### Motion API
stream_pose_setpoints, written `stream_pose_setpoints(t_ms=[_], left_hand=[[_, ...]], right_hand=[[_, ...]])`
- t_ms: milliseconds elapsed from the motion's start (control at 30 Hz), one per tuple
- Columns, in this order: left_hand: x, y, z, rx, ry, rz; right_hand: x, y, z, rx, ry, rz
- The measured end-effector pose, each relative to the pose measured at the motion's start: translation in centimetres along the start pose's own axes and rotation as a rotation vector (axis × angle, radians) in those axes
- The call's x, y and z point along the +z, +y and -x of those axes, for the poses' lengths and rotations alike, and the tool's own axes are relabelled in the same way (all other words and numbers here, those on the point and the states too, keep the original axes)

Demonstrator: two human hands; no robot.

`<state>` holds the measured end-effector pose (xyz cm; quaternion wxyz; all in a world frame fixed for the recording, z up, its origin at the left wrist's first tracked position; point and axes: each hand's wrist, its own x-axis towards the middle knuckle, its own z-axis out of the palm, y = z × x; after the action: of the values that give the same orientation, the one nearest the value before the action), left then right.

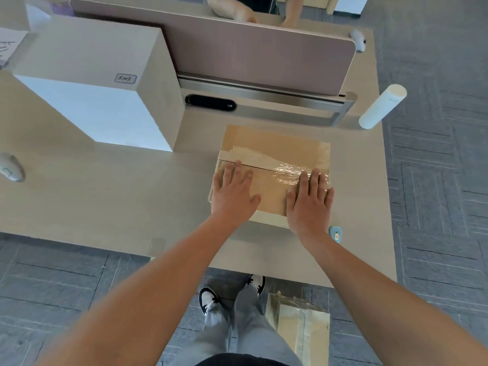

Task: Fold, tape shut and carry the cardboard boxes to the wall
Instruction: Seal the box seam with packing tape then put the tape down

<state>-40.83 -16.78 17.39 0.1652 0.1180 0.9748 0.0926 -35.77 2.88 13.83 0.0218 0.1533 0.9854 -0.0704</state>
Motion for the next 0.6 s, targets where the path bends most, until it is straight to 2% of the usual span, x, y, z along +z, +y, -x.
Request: stream_pose_setpoints(t_ms=[233, 400, 600], left_hand=[[1.4, -6.3, 8.3, -0.1, 0.014, 0.087], [4.2, -11.9, 14.5, -0.321, -0.051, 0.175], [8.9, -18.1, 21.5, -0.599, -0.044, 0.367]], right_hand=[[0.4, -3.7, 3.4, -0.092, 0.012, -0.031], [1.4, -9.7, 8.9, -0.365, -0.014, -0.064], [6.2, -15.9, 16.2, -0.686, -0.215, -0.027]])
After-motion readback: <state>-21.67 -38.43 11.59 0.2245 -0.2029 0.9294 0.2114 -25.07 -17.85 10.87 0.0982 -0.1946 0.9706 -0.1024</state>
